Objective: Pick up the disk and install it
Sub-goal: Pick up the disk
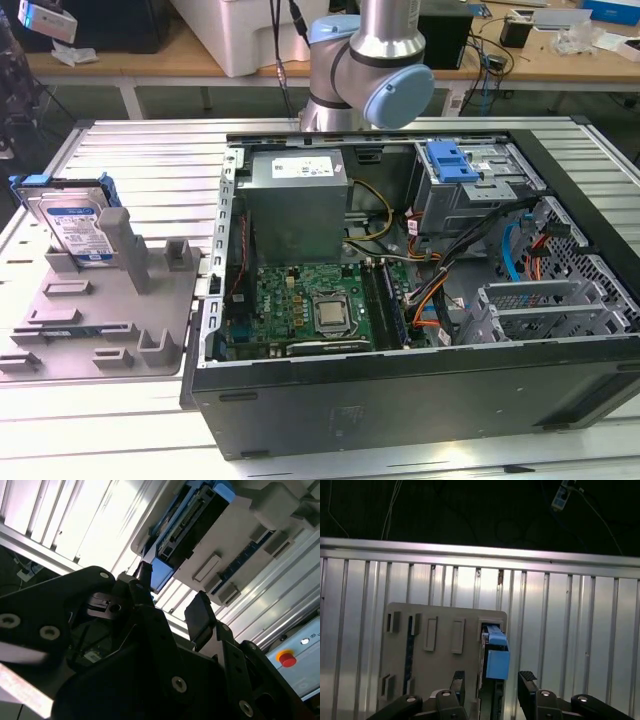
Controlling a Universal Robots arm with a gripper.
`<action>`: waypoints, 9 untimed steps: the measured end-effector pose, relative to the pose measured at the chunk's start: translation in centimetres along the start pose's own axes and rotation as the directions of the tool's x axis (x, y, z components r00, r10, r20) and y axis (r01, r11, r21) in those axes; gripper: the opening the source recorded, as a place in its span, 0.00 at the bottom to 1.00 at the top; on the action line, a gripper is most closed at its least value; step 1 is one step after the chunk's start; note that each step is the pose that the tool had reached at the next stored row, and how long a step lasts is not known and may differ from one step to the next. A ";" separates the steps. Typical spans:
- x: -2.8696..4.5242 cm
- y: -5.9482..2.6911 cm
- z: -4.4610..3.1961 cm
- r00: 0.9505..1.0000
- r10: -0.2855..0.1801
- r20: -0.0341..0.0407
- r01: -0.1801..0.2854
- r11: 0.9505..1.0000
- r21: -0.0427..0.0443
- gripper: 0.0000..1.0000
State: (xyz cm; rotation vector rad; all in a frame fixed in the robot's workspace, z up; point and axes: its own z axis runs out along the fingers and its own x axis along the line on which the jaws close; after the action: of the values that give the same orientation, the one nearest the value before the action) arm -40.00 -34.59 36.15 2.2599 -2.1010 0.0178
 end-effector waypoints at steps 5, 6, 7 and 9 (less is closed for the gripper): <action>0.01 -0.11 0.14 1.000 0.023 0.001 -0.023 1.000 -0.001 0.54; 0.01 -0.15 0.16 1.000 0.028 0.001 -0.028 1.000 -0.001 0.54; 0.01 -0.18 0.20 0.999 0.034 0.001 -0.034 0.999 -0.002 0.54; 0.01 -0.22 0.25 0.999 0.040 0.001 -0.040 0.999 -0.002 0.54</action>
State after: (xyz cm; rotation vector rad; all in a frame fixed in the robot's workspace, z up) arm -39.79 -34.60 35.89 2.2169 -2.1458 0.0161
